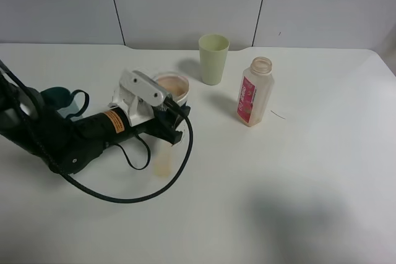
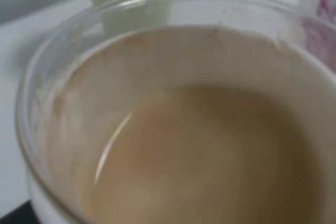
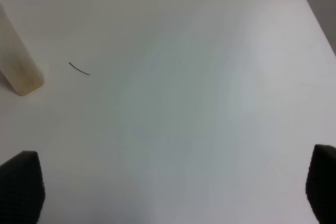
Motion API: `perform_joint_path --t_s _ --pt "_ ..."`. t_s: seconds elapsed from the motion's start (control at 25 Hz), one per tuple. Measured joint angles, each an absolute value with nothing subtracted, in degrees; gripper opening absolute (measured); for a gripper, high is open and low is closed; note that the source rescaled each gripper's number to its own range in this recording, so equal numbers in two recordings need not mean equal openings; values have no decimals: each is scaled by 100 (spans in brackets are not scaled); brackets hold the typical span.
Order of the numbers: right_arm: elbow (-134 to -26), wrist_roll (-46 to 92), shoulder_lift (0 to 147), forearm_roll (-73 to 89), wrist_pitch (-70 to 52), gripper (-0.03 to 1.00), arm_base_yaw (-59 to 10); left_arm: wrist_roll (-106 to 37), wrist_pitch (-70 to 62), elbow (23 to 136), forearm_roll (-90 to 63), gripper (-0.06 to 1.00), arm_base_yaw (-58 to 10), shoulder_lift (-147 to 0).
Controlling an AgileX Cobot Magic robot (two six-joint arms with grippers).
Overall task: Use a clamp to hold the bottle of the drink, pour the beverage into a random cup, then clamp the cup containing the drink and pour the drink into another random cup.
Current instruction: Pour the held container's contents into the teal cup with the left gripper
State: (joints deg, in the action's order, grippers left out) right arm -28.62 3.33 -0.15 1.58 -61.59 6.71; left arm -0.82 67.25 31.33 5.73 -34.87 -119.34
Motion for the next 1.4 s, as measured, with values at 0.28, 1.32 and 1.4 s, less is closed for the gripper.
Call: perform_joint_path --t_s 0.28,1.32,1.4 --pt "-2862 333 -15 158 -6159 100 671 109 5919 3119 296 3 -3487 -11069" --pt "-2862 333 -15 158 -6159 100 671 -1263 2086 3082 -1526 3 -1638 -7506" --pt "-2862 333 -15 158 -6159 100 671 -1053 2030 2997 -1282 3 -1227 -7279"
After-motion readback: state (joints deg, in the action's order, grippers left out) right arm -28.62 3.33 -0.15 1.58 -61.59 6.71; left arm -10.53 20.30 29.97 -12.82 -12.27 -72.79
